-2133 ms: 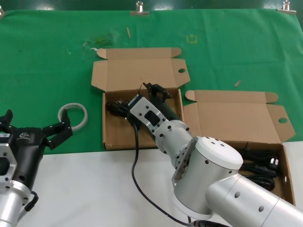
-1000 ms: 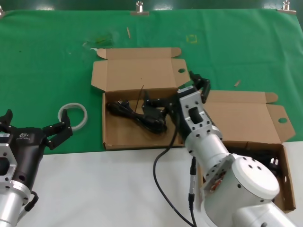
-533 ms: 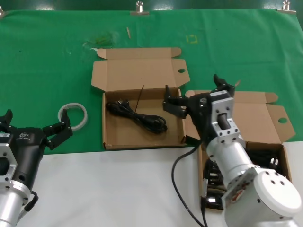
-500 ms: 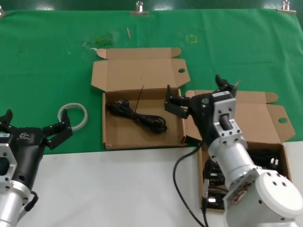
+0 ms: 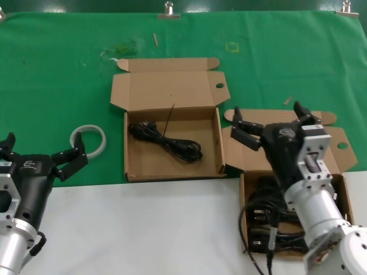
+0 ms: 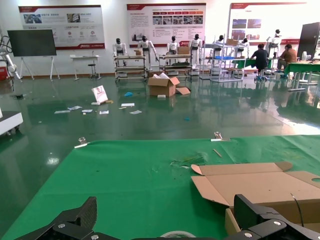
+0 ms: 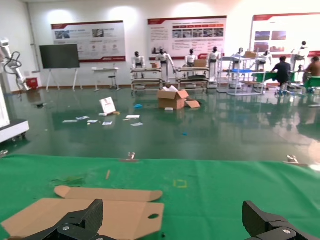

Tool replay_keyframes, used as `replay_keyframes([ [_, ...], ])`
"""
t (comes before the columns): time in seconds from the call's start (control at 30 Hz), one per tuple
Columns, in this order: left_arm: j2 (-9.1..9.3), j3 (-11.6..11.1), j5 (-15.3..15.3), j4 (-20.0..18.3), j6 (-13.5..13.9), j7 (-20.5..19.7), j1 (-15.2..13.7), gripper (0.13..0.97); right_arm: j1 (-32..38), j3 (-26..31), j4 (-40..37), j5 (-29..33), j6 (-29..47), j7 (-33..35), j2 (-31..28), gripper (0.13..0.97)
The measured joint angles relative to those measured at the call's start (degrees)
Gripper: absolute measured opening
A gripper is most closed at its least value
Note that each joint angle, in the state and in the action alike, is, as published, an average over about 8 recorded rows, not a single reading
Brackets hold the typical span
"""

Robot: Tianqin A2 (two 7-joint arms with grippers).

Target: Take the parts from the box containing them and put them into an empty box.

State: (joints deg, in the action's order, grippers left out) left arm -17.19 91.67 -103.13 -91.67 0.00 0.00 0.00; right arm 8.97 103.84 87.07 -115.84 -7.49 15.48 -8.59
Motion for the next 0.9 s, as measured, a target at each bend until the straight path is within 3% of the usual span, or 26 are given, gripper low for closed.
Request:
replay_keyframes([
  [0.47, 0.00, 0.0, 0.0, 0.0, 0.0, 0.0, 0.0, 0.965, -6.9, -9.3, 3.5, 9.7, 5.7, -11.9, 0.0, 0.966],
  [0.9, 0.00, 0.0, 0.0, 0.0, 0.0, 0.0, 0.0, 0.965, -7.7, -10.4, 3.9, 10.9, 6.4, -13.2, 0.0, 0.966],
])
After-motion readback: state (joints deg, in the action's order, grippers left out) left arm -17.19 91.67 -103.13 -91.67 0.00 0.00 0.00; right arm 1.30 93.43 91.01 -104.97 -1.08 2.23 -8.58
